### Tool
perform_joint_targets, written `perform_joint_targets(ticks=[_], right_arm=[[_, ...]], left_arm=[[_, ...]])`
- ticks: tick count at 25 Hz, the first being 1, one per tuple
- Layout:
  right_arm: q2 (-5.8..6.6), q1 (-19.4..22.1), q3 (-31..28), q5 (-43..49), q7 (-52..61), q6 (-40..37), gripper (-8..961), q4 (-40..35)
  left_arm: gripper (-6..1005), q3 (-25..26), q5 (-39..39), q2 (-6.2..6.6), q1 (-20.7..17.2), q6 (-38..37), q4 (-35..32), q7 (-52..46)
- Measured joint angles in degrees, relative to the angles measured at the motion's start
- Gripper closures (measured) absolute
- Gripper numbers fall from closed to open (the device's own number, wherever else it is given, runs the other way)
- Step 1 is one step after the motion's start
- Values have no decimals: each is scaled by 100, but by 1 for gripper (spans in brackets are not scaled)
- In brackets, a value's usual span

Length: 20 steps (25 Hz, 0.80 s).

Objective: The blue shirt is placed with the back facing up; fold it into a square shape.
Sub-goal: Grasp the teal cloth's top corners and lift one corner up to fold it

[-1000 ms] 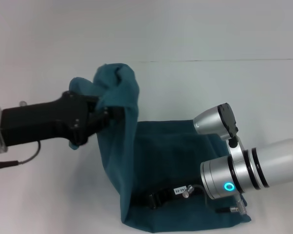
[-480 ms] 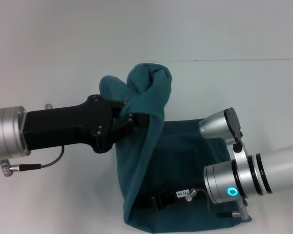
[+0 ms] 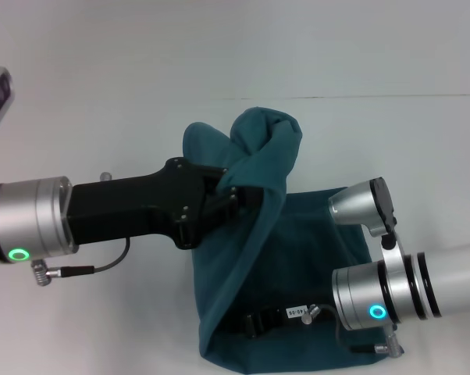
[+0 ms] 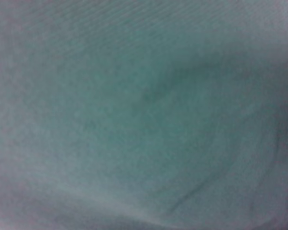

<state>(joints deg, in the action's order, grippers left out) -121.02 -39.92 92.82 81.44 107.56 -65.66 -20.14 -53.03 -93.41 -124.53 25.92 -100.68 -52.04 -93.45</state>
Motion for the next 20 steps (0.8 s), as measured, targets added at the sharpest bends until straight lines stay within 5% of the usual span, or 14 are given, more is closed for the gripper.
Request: perform_joint_targets(ticks=[20], right_arm=[[64,354,-47,-237,-103,-22,875,-66]], left_arm=[[971,-192,379,-9,89,436,1116,934]])
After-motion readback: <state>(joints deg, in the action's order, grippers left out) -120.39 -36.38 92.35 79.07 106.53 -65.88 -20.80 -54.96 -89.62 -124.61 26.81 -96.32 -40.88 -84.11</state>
